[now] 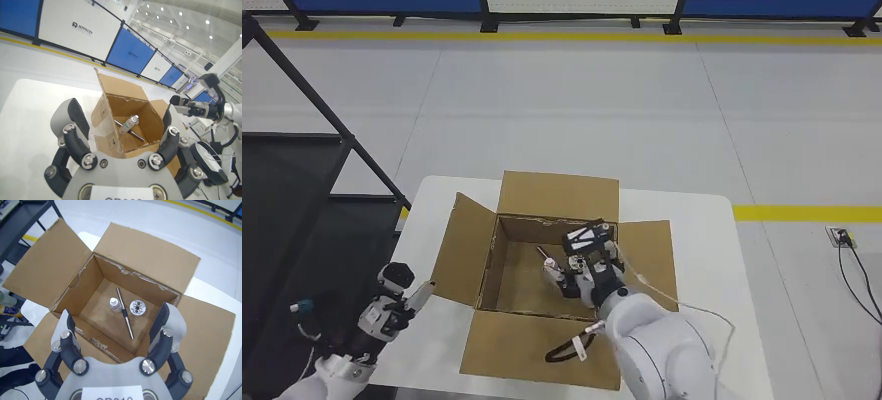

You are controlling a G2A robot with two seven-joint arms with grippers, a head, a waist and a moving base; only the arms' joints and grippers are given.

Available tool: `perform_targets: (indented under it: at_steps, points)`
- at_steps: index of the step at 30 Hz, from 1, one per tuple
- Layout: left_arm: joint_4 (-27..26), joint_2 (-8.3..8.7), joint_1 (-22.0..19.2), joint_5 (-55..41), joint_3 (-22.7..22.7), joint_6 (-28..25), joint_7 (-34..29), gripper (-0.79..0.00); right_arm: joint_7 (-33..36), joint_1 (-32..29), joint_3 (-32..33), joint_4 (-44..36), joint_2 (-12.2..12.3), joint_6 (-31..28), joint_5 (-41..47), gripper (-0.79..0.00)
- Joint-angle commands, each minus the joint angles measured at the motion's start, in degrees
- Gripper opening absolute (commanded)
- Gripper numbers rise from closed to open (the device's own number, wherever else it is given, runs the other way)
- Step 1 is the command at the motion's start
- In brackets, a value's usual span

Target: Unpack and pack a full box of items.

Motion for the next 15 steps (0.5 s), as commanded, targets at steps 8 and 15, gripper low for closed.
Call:
perform_targets:
  at_steps: [8,15]
  points:
    - [-1.5,0.26,-2.1,-1.7,3.6,-1.6,-5.6,0.000,2.1,-7.0,23.3,-4.6,1.2,1.7,20.2,0.000]
    - [-2.2,0.46,-4.5,-0.5,6.5,-1.6,-9.0,0.000,2.8,-7.0,27.9,-1.6,1.4,7.3,18.7,0.000]
